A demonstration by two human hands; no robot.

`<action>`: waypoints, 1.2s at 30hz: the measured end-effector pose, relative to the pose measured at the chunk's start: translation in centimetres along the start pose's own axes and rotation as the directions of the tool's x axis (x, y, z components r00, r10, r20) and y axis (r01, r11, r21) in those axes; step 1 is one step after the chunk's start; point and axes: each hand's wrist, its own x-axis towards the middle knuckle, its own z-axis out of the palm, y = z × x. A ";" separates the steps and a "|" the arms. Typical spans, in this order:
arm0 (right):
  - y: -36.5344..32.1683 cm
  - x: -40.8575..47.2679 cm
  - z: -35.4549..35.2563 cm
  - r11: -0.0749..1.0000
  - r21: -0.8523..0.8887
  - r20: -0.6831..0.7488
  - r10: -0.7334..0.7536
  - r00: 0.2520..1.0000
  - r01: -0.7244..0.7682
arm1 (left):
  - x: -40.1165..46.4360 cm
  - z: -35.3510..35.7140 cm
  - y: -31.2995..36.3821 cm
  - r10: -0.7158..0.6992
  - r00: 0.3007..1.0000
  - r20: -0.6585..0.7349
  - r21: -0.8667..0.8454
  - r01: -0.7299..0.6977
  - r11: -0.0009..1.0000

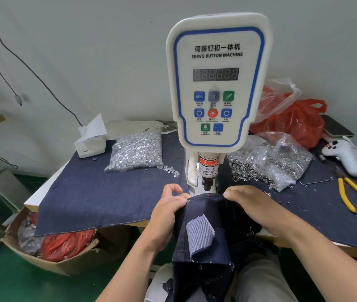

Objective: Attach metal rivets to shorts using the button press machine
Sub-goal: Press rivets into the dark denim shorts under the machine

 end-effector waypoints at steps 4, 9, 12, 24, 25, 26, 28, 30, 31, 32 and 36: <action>-0.1 -0.1 0.0 1.000 -0.005 0.003 -0.009 1.000 0.009 | -0.1 0.1 0.1 -0.001 1.000 -0.002 0.004 0.001 1.000; -0.6 -0.4 0.2 1.000 0.006 0.009 -0.028 1.000 0.028 | -0.3 0.4 0.4 -0.004 1.000 -0.017 0.008 0.004 1.000; -1.2 -0.9 0.2 0.997 0.069 0.012 -0.015 1.000 0.014 | -0.6 0.6 0.6 0.000 1.000 -0.029 0.021 0.000 1.000; -3.4 -4.6 0.6 0.951 -0.246 0.309 -0.104 0.945 0.186 | -4.1 1.5 3.1 -0.166 0.970 0.176 0.777 -0.034 0.629; -3.7 -4.6 1.0 0.922 -0.312 0.313 -0.128 0.941 0.229 | -4.7 1.9 3.6 -0.127 0.965 0.230 0.833 -0.128 0.538; -3.9 -4.5 1.3 0.899 -0.349 0.314 -0.152 0.937 0.264 | -5.6 2.2 4.0 -0.072 0.950 0.305 0.831 -0.228 0.508; -3.8 -4.5 1.5 0.914 -0.294 0.285 -0.197 0.938 0.281 | -7.0 2.3 4.8 -0.022 0.932 0.361 0.768 -0.284 0.573; -3.0 -4.6 0.9 0.955 -0.150 0.160 -0.232 0.960 0.256 | -8.5 2.2 5.1 -0.020 0.950 0.313 0.613 -0.186 0.768; -2.5 -4.7 0.4 0.961 -0.101 0.073 -0.251 0.965 0.258 | -8.9 2.1 5.6 -0.019 0.969 0.247 0.507 -0.112 0.855; -1.9 -4.9 -0.2 0.961 -0.093 -0.016 -0.263 0.965 0.261 | -9.0 1.9 5.9 -0.013 0.983 0.182 0.402 -0.062 0.914; 0.9 -6.0 -0.6 0.991 -0.079 -0.010 -0.113 0.994 0.112 | -7.7 0.4 6.7 -0.069 0.994 -0.087 0.222 0.087 0.971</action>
